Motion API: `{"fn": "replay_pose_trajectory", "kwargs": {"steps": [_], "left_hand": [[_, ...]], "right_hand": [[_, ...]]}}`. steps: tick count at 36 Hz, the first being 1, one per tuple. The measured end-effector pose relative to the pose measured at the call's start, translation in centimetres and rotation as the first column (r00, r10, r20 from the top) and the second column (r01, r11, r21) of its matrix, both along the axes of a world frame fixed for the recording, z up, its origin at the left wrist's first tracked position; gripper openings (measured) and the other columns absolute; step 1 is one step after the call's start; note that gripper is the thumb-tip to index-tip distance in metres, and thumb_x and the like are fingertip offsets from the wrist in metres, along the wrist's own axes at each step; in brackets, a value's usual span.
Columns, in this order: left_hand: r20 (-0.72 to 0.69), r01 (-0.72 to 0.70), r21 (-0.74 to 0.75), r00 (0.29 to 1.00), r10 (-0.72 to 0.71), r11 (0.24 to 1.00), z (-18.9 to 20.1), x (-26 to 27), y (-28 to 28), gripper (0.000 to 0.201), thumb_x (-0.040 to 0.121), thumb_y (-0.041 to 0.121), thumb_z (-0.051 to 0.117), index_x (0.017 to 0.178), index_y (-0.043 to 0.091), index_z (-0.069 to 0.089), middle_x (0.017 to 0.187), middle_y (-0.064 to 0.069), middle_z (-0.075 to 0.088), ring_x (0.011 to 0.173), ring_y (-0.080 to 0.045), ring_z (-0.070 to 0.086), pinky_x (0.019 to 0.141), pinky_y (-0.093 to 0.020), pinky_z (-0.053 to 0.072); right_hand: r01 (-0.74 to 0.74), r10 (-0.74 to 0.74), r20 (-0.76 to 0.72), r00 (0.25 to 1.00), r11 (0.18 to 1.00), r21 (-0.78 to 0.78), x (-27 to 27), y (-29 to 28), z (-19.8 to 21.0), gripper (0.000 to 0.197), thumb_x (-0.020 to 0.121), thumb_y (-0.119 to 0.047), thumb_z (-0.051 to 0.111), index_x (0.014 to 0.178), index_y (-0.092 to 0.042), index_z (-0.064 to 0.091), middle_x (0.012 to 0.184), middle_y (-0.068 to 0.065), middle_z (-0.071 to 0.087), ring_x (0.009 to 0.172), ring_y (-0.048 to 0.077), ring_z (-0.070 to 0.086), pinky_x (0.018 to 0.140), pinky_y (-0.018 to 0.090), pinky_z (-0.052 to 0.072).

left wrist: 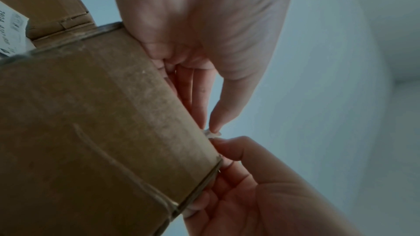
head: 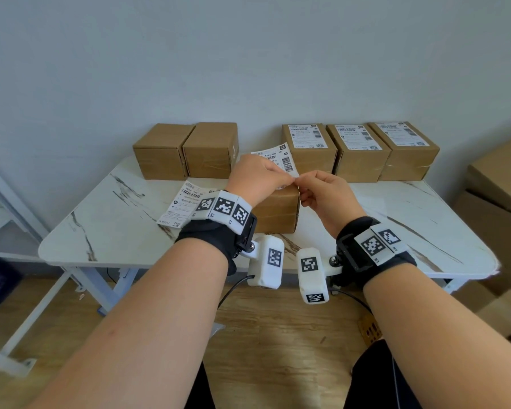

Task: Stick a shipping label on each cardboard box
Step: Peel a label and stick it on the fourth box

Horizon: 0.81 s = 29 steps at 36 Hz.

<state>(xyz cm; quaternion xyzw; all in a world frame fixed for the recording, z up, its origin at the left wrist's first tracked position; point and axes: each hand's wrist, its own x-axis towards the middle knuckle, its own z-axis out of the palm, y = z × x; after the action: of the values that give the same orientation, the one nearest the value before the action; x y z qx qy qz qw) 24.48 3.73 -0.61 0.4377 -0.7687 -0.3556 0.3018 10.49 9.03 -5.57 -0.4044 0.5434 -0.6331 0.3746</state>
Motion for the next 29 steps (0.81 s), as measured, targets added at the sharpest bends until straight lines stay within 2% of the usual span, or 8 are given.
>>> {"fn": "replay_pose_trajectory", "kwargs": {"steps": [6, 12, 14, 16, 18, 22, 26, 29], "left_hand": [[0.040, -0.021, -0.007, 0.999, 0.021, 1.000, 0.3, -0.5, 0.2, 0.024, 0.077, 0.022, 0.069, 0.082, 0.000, 0.075, 0.099, -0.005, 0.074, 0.096, -0.014, 0.063, 0.089, -0.041, 0.053], [0.026, -0.041, -0.010, 0.999, 0.042, 0.999, -0.2, -0.8, -0.4, 0.039, 0.072, 0.015, 0.063, 0.038, 0.012, 0.043, 0.083, -0.002, 0.074, 0.094, -0.020, 0.067, 0.074, -0.041, 0.055], [0.010, -0.047, -0.014, 0.999, 0.047, 0.999, -0.4, -0.7, -0.4, 0.033, 0.071, 0.016, 0.060, 0.045, 0.001, 0.046, 0.070, -0.005, 0.071, 0.089, -0.025, 0.068, 0.063, -0.035, 0.048], [0.012, -0.056, -0.043, 0.998, 0.056, 0.998, -0.6, -0.6, -0.2, 0.027, 0.072, 0.017, 0.057, 0.059, -0.007, 0.056, 0.083, -0.014, 0.072, 0.087, -0.027, 0.067, 0.062, -0.034, 0.045], [0.013, -0.060, -0.073, 0.998, 0.061, 0.996, -0.8, -0.5, -0.2, 0.025, 0.077, 0.015, 0.055, 0.063, -0.005, 0.060, 0.088, -0.016, 0.072, 0.084, -0.029, 0.066, 0.064, -0.035, 0.047], [0.017, -0.082, -0.121, 0.996, 0.085, 0.989, -0.8, -0.5, -0.4, 0.034, 0.086, 0.014, 0.050, 0.052, 0.014, 0.048, 0.060, -0.008, 0.055, 0.061, -0.022, 0.048, 0.053, -0.025, 0.033], [-0.035, -0.117, -0.164, 0.993, 0.113, 0.980, -0.9, -0.6, -0.5, 0.029, 0.093, 0.017, 0.047, 0.065, 0.014, 0.050, 0.081, -0.017, 0.061, 0.063, -0.019, 0.045, 0.053, -0.026, 0.030], [-0.082, -0.160, -0.206, 0.986, 0.146, 0.965, -1.1, -0.5, -0.4, 0.025, 0.096, 0.020, 0.045, 0.079, 0.011, 0.061, 0.077, -0.005, 0.060, 0.070, -0.015, 0.051, 0.054, -0.022, 0.035]], "right_hand": [[-0.005, 0.005, -0.012, 1.000, 1.000, 0.005, 0.1, 0.0, 0.2, 0.008, 0.087, -0.007, 0.064, 0.079, -0.005, 0.064, 0.065, 0.003, 0.054, 0.060, 0.013, 0.048, 0.061, 0.025, 0.042], [-0.009, 0.009, -0.006, 1.000, 1.000, 0.023, 0.1, 0.0, 0.3, 0.011, 0.086, -0.004, 0.059, 0.076, -0.008, 0.062, 0.065, 0.003, 0.053, 0.059, 0.013, 0.047, 0.061, 0.025, 0.043], [0.000, 0.000, 0.020, 1.000, 0.999, 0.036, 0.2, 0.0, 0.4, 0.013, 0.086, -0.004, 0.056, 0.074, -0.008, 0.061, 0.065, 0.003, 0.052, 0.058, 0.014, 0.047, 0.060, 0.026, 0.042], [0.005, -0.007, 0.040, 0.999, 0.999, 0.048, 0.3, 0.1, 0.5, 0.015, 0.086, -0.004, 0.054, 0.073, -0.008, 0.060, 0.064, 0.003, 0.052, 0.058, 0.015, 0.047, 0.060, 0.026, 0.042], [0.004, -0.007, 0.052, 0.999, 0.999, 0.054, 0.4, 0.2, 0.6, 0.017, 0.086, -0.003, 0.054, 0.071, -0.009, 0.059, 0.064, 0.003, 0.051, 0.058, 0.015, 0.047, 0.060, 0.026, 0.042], [0.014, -0.016, 0.040, 0.999, 0.998, 0.065, 0.5, 0.4, 0.9, 0.016, 0.087, -0.004, 0.054, 0.072, -0.009, 0.059, 0.064, 0.003, 0.051, 0.059, 0.016, 0.048, 0.060, 0.026, 0.043], [0.042, -0.043, 0.006, 0.999, 0.996, 0.076, 0.6, 0.7, 1.3, 0.015, 0.086, -0.005, 0.054, 0.072, -0.009, 0.058, 0.064, 0.003, 0.051, 0.060, 0.016, 0.048, 0.062, 0.027, 0.045], [0.083, -0.084, 0.003, 0.997, 0.993, 0.088, 0.5, 0.9, 1.7, 0.012, 0.084, -0.006, 0.054, 0.074, -0.009, 0.058, 0.065, 0.002, 0.050, 0.061, 0.016, 0.048, 0.065, 0.028, 0.045]]}}
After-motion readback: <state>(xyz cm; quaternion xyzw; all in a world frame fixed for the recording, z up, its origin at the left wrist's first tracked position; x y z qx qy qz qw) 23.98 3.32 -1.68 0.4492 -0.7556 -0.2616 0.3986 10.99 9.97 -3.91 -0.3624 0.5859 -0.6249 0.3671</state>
